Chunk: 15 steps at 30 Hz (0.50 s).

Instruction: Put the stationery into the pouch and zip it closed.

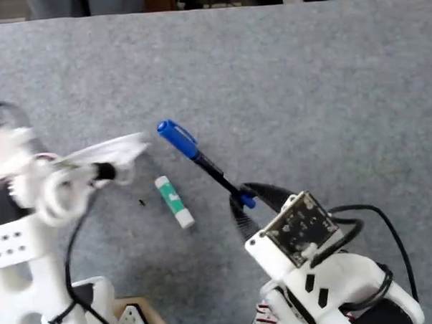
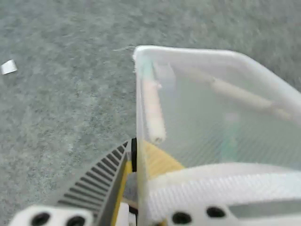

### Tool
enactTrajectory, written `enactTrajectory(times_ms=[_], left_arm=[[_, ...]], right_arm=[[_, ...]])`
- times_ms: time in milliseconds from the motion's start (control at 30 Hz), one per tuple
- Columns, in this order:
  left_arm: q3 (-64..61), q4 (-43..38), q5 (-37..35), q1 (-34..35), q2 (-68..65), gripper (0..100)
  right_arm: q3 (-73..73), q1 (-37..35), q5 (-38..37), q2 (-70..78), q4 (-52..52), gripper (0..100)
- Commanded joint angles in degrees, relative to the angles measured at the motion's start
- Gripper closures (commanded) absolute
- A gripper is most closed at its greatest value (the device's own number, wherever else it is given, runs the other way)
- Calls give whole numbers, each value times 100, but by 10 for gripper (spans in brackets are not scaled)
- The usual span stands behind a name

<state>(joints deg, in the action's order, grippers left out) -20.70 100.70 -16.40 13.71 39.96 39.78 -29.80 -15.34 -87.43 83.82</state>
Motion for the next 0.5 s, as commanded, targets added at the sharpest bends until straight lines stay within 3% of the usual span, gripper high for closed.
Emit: enactTrajectory(times_ms=[0,200,333,467], left_arm=[[-31,18,62,-954,-9,972],[180,0,404,-1455,809,972],[769,0,202,-936,1231,972],[1138,-9,-105,-110,1143,972]], right_arm=[[154,88,-26,-22,-123,986],[198,88,-26,-22,-123,986],[207,88,0,-13,-149,986],[145,70,492,-22,-44,986]])
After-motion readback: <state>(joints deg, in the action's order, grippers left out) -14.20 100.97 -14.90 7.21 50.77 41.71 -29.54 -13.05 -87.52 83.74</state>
